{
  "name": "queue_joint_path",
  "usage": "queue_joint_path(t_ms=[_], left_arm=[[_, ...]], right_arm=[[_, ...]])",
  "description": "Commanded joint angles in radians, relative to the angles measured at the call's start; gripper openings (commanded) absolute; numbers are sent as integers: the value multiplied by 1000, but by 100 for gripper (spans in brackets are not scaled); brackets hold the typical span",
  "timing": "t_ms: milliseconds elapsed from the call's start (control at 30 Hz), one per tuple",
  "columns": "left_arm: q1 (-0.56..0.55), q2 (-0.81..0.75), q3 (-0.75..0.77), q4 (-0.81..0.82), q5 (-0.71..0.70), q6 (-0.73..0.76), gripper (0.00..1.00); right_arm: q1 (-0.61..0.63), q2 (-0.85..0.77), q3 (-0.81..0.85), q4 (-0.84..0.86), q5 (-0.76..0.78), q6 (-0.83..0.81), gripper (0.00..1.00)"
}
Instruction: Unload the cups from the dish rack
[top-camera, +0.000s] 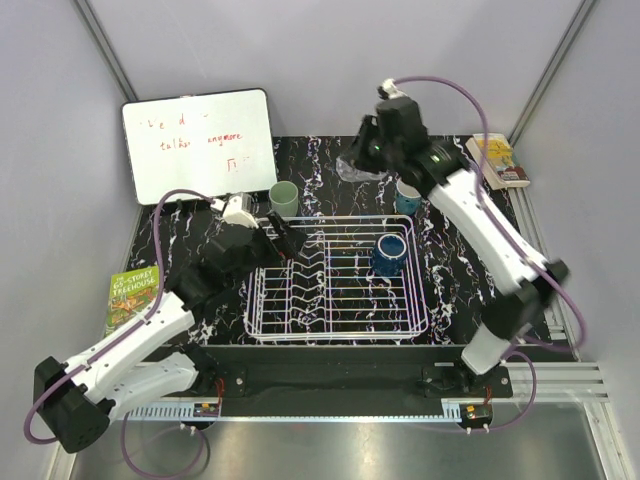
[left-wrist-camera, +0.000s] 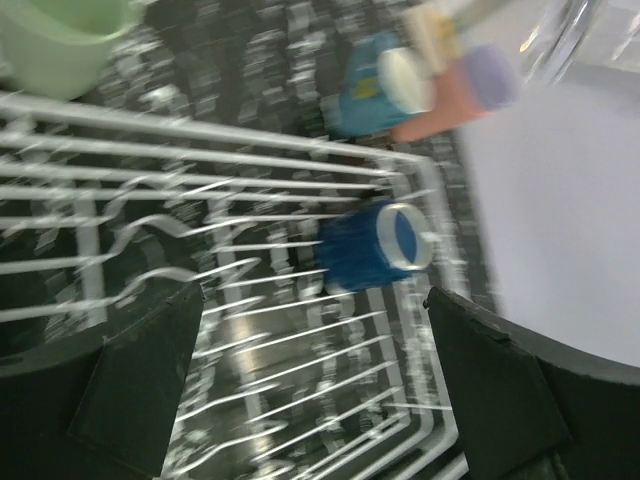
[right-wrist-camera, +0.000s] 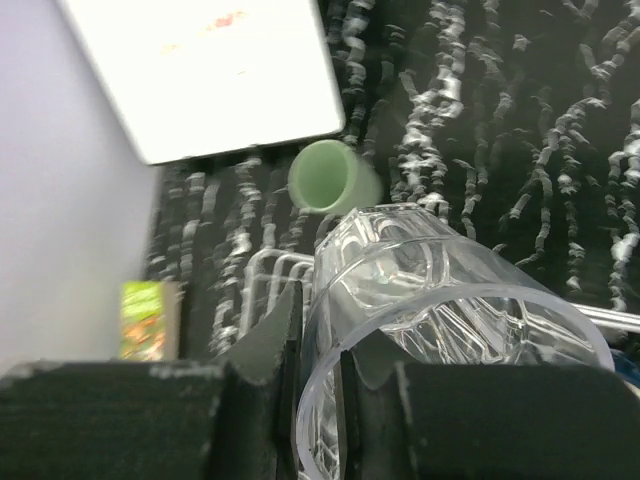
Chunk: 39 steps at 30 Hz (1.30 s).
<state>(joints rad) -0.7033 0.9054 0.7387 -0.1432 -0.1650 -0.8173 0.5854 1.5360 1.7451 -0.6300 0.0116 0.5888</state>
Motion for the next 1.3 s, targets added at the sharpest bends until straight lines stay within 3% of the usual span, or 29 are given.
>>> queue_joint_path(t_ms=[0,133,267,500,733,1267], left_arm=[[1,0,54,-226,-172,-23,99],[-1,-26,34,-260,-202,-46,99],[-1,-66,18,-295,-275,-80,99],[-2,-86,-2,-329,-301,-98,99],[-2,-10,-2,-332,-272,-114,99],[-16,-17,-30,-334,-274,-137,99]], right_arm=[[-1,312,390,-284,163,-46,0],[1,574,791,-492,156,-38,0],[2,789,1019,-585,151,-46,0],[22,891,978,-565,151,-37,0],[70,996,1015,-527,142,-66,0],[99,1113,981,-476,156,-107,0]])
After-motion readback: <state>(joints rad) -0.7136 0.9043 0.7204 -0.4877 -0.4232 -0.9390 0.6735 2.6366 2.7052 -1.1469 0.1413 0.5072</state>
